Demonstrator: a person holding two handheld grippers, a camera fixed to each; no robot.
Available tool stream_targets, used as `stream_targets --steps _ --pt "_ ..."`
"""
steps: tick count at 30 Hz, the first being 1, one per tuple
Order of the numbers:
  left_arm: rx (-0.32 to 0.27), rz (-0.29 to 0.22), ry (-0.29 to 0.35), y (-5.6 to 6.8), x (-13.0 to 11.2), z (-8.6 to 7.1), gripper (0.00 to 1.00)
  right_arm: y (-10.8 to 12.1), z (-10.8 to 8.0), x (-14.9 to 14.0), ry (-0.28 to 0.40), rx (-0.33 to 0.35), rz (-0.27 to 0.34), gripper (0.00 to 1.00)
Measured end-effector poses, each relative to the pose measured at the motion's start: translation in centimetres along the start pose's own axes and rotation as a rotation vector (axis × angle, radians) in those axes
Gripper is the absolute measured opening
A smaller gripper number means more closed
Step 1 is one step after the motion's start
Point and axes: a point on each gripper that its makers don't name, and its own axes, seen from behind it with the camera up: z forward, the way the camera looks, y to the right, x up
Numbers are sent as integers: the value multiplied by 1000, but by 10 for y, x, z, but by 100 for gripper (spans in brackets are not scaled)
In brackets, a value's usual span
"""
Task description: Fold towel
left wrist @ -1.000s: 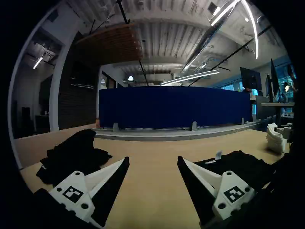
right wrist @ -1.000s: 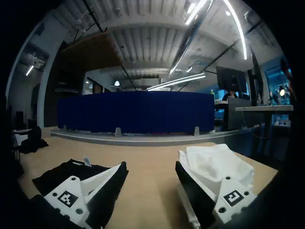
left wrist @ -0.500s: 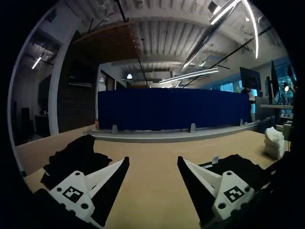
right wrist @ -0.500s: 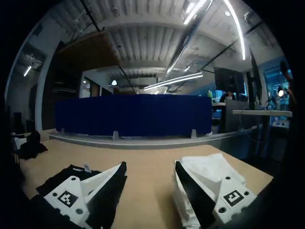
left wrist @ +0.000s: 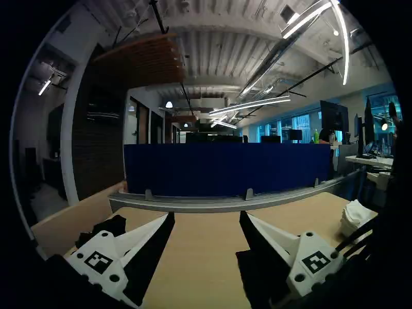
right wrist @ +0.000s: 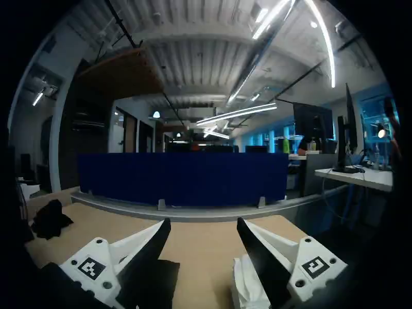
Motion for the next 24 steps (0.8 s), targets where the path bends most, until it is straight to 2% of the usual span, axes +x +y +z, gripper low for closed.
stream_targets --steps 3,8,12,15,20,24 --pt "-9 1 -15 7 12 0 94 2 -1 14 -11 -2 9 100" --pt "-30 15 -50 17 17 2 94 3 4 22 -29 6 13 100" --pt "-78 22 -90 30 16 3 94 -6 7 22 -62 45 2 99" --pt "-150 26 -127 46 13 3 94 -20 9 18 -98 106 -28 100" --pt "-281 41 -204 71 1 -1 93 -51 6 2 -195 252 -82 99" --pt "-373 47 -260 89 -9 -6 94 -72 2 -11 -274 363 -101 100"
